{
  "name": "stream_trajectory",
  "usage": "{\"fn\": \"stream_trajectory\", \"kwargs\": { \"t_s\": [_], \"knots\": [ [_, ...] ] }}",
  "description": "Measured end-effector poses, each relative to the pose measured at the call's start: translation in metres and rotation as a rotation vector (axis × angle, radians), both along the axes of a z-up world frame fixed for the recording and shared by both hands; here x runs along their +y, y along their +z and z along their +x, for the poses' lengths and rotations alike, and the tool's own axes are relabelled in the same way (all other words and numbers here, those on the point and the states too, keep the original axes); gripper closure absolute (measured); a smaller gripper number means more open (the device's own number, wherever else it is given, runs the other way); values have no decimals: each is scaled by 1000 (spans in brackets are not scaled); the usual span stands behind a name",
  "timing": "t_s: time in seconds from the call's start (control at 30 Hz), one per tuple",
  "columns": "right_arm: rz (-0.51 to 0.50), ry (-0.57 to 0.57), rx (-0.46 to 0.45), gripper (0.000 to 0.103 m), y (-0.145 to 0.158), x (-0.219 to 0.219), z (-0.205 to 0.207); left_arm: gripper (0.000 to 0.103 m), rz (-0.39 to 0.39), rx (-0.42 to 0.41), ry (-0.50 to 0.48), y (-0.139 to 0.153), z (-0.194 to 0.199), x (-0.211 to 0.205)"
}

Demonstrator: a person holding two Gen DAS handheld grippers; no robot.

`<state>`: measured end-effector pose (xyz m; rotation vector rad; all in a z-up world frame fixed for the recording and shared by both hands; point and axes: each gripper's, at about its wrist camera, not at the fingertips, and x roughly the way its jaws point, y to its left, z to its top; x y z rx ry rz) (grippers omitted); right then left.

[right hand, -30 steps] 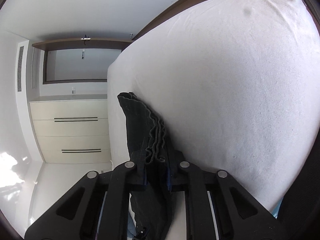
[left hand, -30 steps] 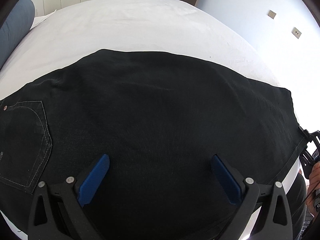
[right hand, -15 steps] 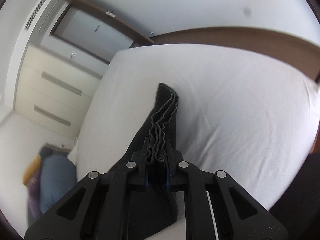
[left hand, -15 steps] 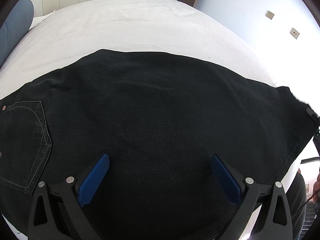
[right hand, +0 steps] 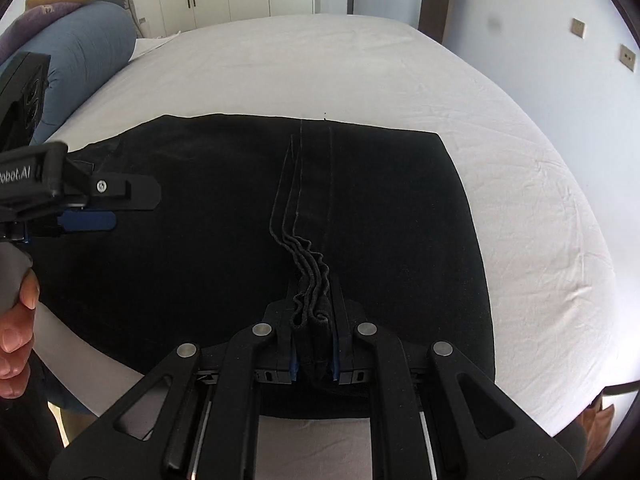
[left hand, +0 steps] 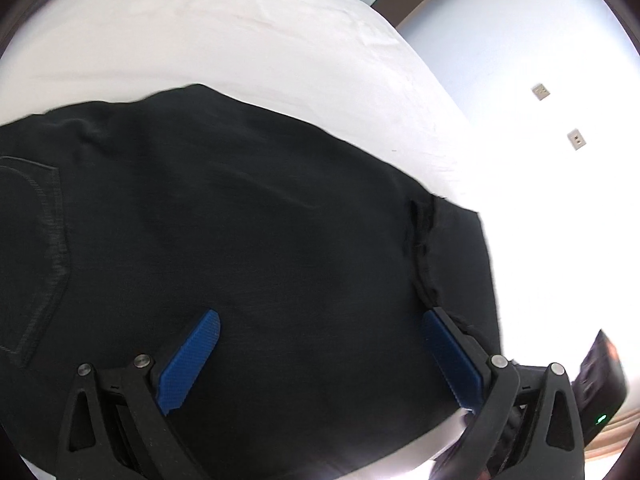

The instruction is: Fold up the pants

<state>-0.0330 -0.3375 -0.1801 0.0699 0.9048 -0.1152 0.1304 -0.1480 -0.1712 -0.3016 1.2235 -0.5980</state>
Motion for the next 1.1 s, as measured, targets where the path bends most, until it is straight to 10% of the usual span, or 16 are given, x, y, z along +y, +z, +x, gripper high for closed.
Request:
{"fn": "stream_trajectory", "kwargs": {
  "t_s": [0.17, 0.57, 0.63, 0.73, 1.1],
  "knots": [
    [-30, 11, -40, 93, 7, 8, -3, 0, -102, 109, -47, -3, 13, -36],
    [-63, 44, -99, 93, 24, 14, -2, 3, -64, 162, -97, 5, 29, -84],
    [-74, 54, -114, 93, 32, 17, -14, 22, -59, 162, -103, -1, 29, -101],
    [-88, 77, -122, 93, 38, 22, -17, 78, -74, 196, -120, -8, 35, -105],
    [-103, 216, -110, 93, 50, 74, -40, 94, -24, 98, -169, 14, 53, -65]
  ]
}}
